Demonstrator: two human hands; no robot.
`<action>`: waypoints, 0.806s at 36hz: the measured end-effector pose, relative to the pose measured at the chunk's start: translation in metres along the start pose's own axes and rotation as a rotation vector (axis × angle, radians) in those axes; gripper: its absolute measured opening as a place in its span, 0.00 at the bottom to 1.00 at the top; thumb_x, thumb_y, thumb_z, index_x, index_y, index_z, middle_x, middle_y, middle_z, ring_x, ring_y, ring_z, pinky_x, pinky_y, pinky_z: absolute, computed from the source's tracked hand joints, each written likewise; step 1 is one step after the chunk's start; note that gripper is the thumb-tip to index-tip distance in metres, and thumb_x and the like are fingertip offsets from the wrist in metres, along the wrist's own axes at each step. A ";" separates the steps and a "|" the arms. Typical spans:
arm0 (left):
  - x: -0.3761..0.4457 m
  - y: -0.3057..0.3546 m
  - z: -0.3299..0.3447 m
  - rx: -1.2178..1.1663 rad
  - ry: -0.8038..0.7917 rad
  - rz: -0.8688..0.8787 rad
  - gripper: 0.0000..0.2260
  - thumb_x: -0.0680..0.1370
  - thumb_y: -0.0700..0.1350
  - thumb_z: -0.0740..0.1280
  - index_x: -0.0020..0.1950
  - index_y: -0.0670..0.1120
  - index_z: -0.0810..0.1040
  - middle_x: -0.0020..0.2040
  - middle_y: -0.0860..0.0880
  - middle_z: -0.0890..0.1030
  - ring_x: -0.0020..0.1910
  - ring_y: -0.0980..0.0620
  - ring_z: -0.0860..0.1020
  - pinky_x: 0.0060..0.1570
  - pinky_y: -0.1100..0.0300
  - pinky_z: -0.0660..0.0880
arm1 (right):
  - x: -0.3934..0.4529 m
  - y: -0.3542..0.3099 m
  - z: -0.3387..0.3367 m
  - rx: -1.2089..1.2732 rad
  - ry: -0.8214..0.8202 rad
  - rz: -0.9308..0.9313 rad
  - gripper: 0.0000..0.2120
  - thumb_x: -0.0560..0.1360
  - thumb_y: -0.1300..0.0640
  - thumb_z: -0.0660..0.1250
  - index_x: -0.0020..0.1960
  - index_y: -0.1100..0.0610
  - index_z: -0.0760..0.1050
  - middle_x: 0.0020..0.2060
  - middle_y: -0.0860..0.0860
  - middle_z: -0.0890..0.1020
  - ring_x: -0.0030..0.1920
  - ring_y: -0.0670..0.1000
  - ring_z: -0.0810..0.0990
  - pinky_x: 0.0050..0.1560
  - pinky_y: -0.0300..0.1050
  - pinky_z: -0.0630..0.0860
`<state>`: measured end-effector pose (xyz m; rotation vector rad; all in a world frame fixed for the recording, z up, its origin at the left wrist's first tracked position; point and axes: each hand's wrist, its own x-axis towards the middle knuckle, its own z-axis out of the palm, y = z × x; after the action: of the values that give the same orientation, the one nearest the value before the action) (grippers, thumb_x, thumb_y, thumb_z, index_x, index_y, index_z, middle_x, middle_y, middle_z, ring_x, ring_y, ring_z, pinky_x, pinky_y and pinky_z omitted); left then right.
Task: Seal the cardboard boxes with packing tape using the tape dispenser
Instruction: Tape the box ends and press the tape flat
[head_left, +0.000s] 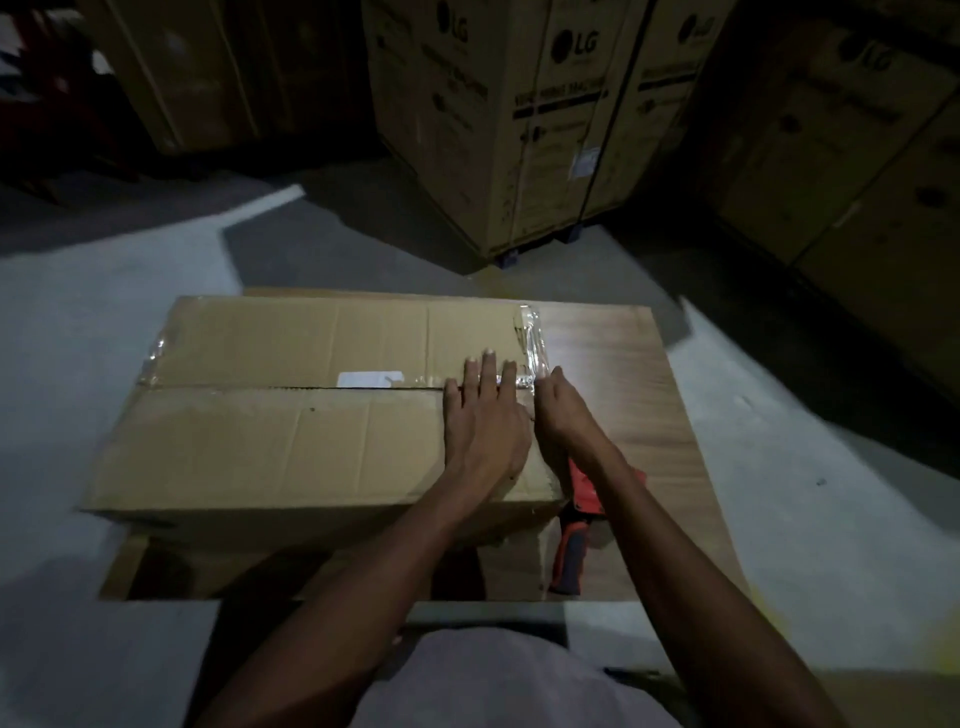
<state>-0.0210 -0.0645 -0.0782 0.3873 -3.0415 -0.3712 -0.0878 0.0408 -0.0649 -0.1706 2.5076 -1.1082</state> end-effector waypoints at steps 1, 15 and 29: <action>0.000 0.000 -0.001 -0.005 -0.005 0.002 0.28 0.84 0.53 0.51 0.84 0.49 0.50 0.84 0.45 0.48 0.82 0.43 0.49 0.77 0.41 0.48 | -0.015 0.006 0.001 0.023 -0.001 -0.009 0.25 0.89 0.49 0.48 0.76 0.69 0.62 0.66 0.66 0.78 0.65 0.62 0.79 0.65 0.57 0.74; -0.003 0.000 -0.007 -0.010 -0.040 0.014 0.30 0.83 0.52 0.54 0.84 0.49 0.50 0.84 0.44 0.48 0.82 0.41 0.47 0.78 0.40 0.47 | -0.133 0.031 0.025 0.122 0.164 0.006 0.17 0.89 0.53 0.50 0.73 0.51 0.72 0.64 0.55 0.80 0.68 0.56 0.77 0.67 0.51 0.74; -0.005 -0.001 -0.001 0.016 -0.018 0.010 0.28 0.84 0.51 0.51 0.84 0.49 0.48 0.84 0.44 0.46 0.82 0.42 0.45 0.79 0.41 0.47 | -0.071 0.002 0.002 -0.388 0.073 -0.015 0.11 0.85 0.58 0.53 0.57 0.62 0.72 0.62 0.62 0.75 0.70 0.68 0.70 0.61 0.64 0.75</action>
<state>-0.0157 -0.0649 -0.0777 0.3709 -3.0646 -0.3520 -0.0215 0.0597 -0.0466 -0.2595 2.7671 -0.6314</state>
